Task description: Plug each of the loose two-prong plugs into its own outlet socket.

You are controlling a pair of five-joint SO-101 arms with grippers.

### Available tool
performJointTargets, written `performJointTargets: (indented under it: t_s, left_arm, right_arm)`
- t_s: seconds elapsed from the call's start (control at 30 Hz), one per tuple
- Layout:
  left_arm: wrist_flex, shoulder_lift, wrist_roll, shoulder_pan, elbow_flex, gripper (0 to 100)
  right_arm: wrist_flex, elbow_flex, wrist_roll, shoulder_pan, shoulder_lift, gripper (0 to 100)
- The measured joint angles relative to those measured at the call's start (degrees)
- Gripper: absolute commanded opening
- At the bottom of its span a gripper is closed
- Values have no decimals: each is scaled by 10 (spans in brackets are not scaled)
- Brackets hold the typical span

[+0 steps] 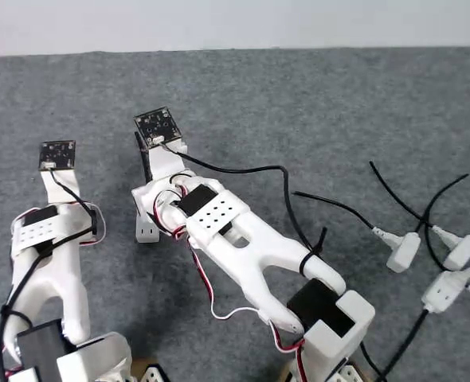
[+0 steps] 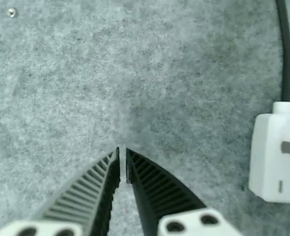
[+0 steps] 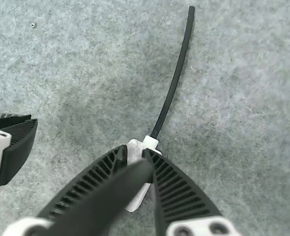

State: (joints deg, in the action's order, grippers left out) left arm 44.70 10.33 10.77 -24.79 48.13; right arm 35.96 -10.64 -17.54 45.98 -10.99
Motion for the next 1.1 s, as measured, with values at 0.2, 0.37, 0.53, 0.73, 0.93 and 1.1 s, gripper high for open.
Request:
performJointTargets:
  t_s: [0.2,0.37,0.53,0.73,0.93,1.1]
  left_arm:
    - [0,0,0,-1,0,13]
    - [0,0,0,-2,0,13]
    - [0,0,0,-2,0,13]
    - [0,0,0,-2,0,13]
    - [0,0,0,-2,0,13]
    - [0,0,0,-2,0,13]
  right_arm:
    - [-1,-7,18,-6,0,8]
    - [0,-13,25,-11,-1,8]
    - [0,-14,25,-11,-1,8]
    - [-2,-32,42,-11,-4,8]
    - [-3,6,66,-11,-59,8]
    - [76,108,91,-3,-126,8]
